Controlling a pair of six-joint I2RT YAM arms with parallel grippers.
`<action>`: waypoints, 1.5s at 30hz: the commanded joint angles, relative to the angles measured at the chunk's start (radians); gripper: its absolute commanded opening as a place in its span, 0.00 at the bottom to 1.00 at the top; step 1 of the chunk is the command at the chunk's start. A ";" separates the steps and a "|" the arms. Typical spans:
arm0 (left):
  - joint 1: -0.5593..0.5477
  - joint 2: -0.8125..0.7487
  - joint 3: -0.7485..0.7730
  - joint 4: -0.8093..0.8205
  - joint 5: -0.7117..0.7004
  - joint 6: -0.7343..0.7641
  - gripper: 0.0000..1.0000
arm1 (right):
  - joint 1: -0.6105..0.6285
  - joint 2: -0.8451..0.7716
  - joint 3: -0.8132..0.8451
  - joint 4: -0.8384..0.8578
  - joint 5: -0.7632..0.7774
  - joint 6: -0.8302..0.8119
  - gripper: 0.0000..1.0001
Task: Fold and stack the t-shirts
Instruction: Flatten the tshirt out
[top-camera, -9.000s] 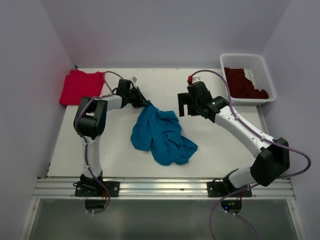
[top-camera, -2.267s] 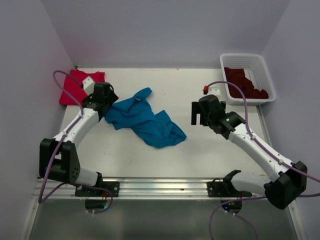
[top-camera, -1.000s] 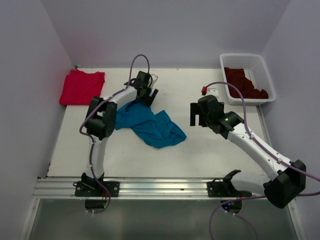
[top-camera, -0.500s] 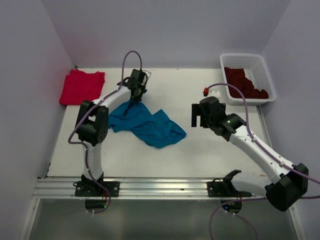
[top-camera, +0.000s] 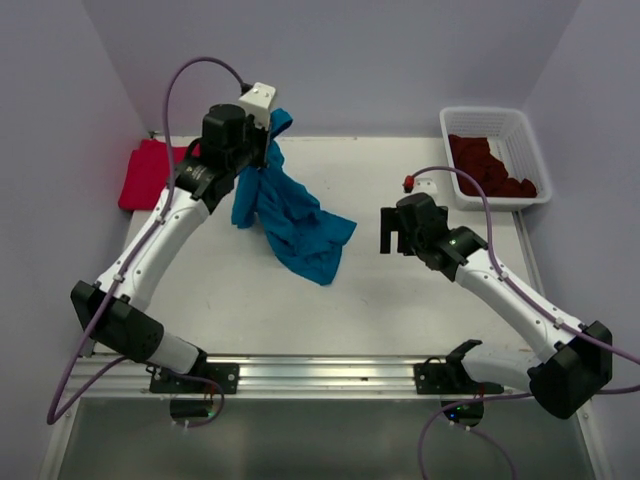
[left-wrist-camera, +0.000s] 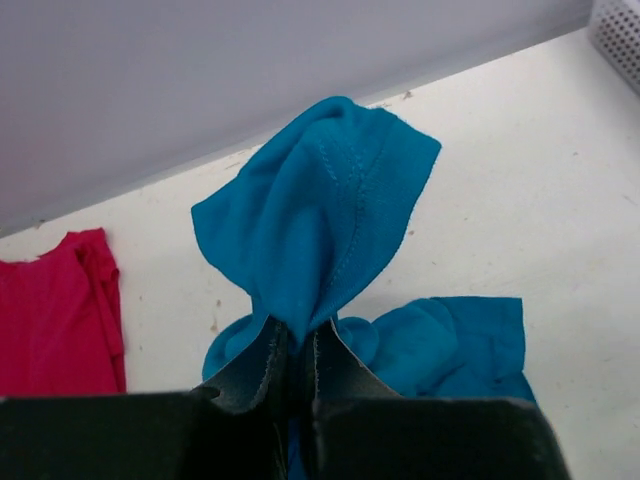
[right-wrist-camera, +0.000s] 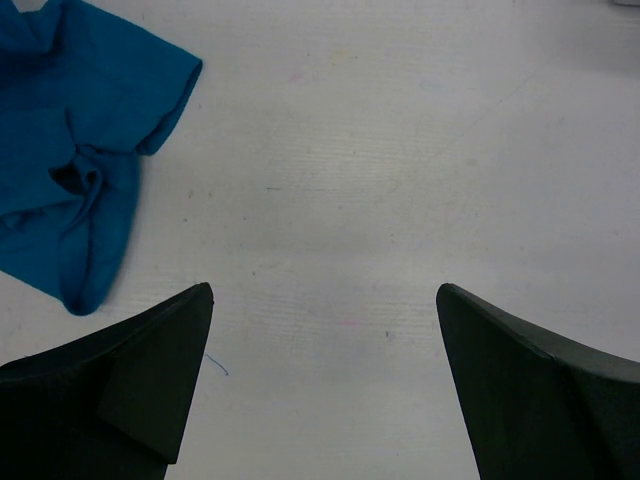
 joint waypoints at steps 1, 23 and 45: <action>-0.009 -0.052 0.099 -0.033 0.115 0.002 0.02 | 0.001 -0.002 0.000 0.037 0.016 0.009 0.99; -0.041 -0.615 -0.370 -0.593 0.060 -0.528 1.00 | 0.000 0.102 0.089 0.037 0.058 -0.017 0.99; -0.041 -0.240 -0.567 -0.158 0.068 -0.360 0.97 | 0.001 0.059 0.087 0.001 0.063 -0.020 0.99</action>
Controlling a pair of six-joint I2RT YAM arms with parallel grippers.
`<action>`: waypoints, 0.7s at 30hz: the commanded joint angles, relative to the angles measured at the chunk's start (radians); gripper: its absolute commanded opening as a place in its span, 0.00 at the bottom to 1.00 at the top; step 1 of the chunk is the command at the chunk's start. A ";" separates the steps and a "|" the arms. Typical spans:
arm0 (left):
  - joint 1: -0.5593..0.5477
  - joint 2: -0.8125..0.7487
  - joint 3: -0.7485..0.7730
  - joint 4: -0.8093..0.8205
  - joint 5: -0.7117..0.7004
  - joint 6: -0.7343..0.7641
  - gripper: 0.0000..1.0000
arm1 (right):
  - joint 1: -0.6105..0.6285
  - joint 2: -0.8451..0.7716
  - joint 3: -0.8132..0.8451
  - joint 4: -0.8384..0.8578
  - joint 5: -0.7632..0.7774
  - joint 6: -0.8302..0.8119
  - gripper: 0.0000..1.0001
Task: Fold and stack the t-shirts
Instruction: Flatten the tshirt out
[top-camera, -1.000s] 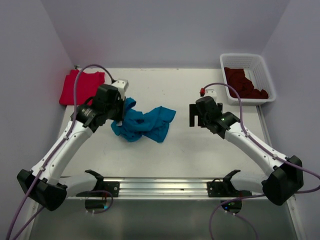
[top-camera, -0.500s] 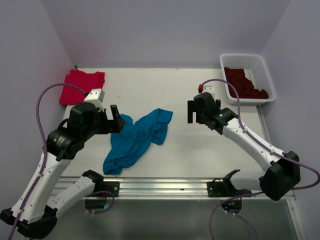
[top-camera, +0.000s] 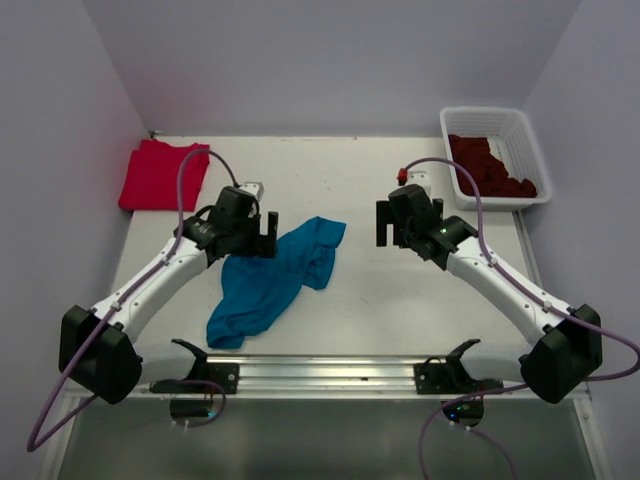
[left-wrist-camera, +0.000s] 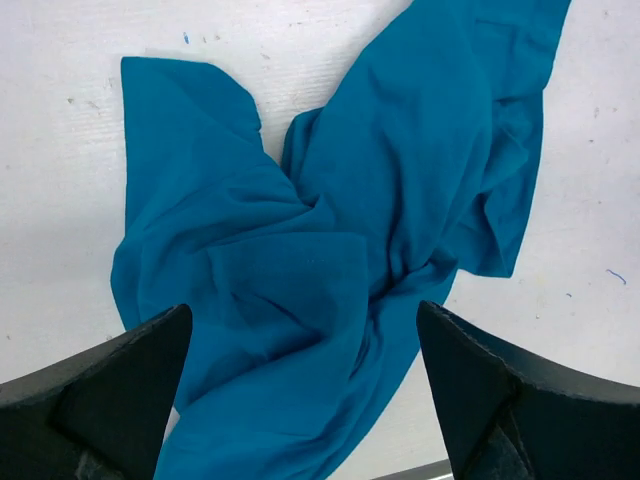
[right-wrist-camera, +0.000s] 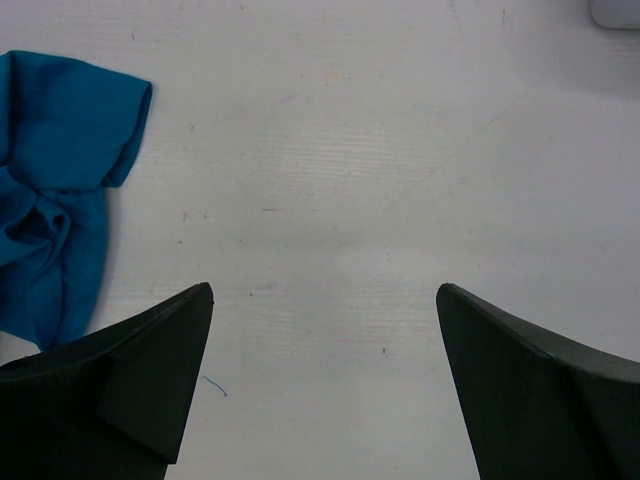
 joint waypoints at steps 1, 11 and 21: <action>-0.004 0.001 -0.033 0.120 -0.003 0.036 0.97 | 0.000 -0.035 0.013 0.005 0.027 -0.006 0.99; -0.001 0.150 -0.093 0.218 -0.015 0.049 0.52 | 0.000 -0.025 0.010 0.016 0.008 -0.003 0.98; -0.004 0.088 -0.021 0.168 -0.037 0.020 0.00 | 0.000 -0.022 -0.006 0.033 -0.022 -0.008 0.96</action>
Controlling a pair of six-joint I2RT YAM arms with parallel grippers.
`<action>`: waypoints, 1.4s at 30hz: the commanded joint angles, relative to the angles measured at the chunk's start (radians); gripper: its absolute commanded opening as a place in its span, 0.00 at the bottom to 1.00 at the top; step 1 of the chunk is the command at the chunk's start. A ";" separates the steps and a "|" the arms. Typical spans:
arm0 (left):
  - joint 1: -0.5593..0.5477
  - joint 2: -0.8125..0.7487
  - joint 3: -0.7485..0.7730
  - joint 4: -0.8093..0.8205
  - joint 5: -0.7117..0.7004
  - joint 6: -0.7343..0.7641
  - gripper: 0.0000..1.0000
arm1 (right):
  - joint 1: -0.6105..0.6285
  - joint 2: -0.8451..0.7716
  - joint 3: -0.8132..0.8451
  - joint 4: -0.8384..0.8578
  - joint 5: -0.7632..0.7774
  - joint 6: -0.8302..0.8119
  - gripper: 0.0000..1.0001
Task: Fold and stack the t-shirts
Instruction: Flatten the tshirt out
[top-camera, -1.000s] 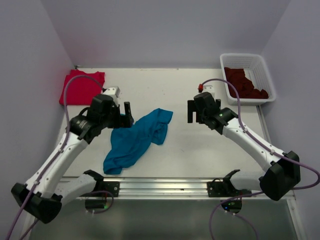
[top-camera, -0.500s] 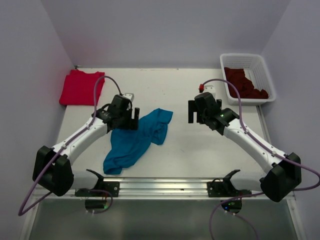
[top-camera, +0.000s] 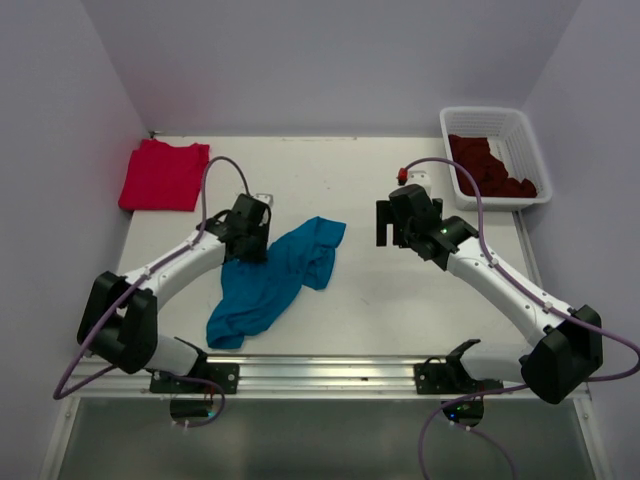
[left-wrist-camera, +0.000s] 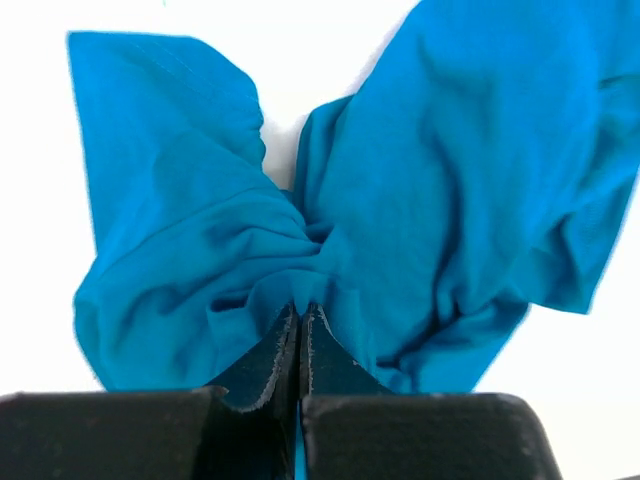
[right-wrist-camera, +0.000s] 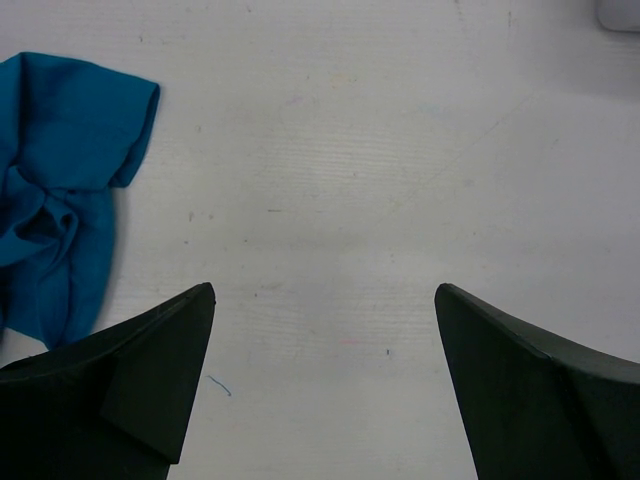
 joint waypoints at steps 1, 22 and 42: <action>-0.007 -0.129 0.098 -0.039 -0.030 -0.017 0.00 | 0.000 -0.003 -0.005 0.043 -0.022 -0.008 0.96; -0.021 -0.253 0.729 -0.437 -0.272 0.075 0.00 | 0.000 0.450 0.314 0.169 -0.287 -0.044 0.96; -0.021 -0.253 0.672 -0.395 -0.291 0.089 0.00 | -0.006 0.549 0.120 0.206 -0.218 0.012 0.90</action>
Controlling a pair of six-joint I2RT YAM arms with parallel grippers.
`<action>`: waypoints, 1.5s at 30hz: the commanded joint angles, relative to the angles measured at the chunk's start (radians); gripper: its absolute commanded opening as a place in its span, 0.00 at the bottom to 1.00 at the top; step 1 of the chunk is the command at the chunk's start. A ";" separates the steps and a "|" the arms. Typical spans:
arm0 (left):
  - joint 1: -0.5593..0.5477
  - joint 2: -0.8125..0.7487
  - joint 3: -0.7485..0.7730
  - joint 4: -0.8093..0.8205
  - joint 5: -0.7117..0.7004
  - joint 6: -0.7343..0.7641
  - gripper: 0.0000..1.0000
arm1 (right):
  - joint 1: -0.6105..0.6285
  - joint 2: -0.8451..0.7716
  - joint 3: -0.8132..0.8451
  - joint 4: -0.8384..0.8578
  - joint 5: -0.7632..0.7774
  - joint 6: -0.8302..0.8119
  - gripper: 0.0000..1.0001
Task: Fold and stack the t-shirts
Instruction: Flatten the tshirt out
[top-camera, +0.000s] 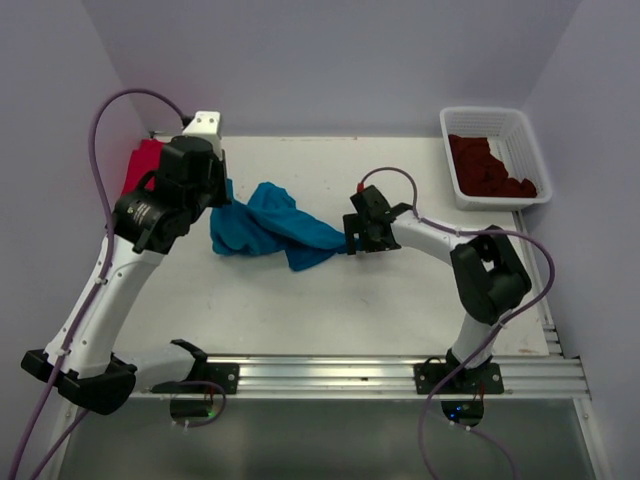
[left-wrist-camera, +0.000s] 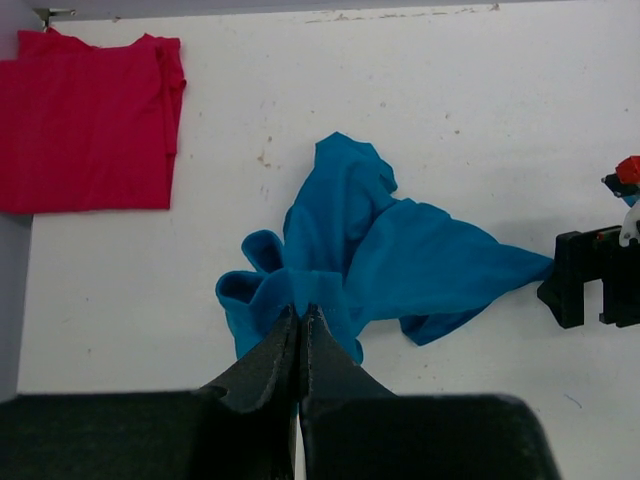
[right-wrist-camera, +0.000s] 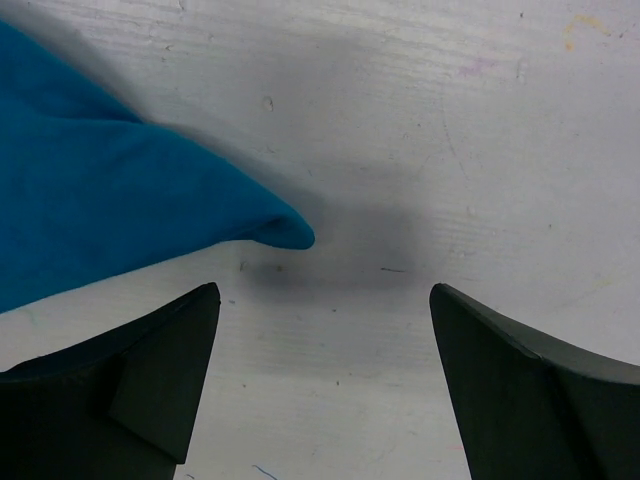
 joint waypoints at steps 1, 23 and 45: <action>-0.003 -0.011 -0.006 0.027 -0.015 0.017 0.00 | -0.007 0.038 0.035 0.048 -0.006 0.001 0.89; -0.003 -0.041 -0.053 0.037 -0.024 0.012 0.00 | -0.018 0.149 0.138 0.097 -0.083 -0.031 0.00; -0.003 -0.160 -0.009 0.160 -0.152 0.098 0.00 | -0.016 -0.564 0.187 -0.004 0.198 -0.149 0.00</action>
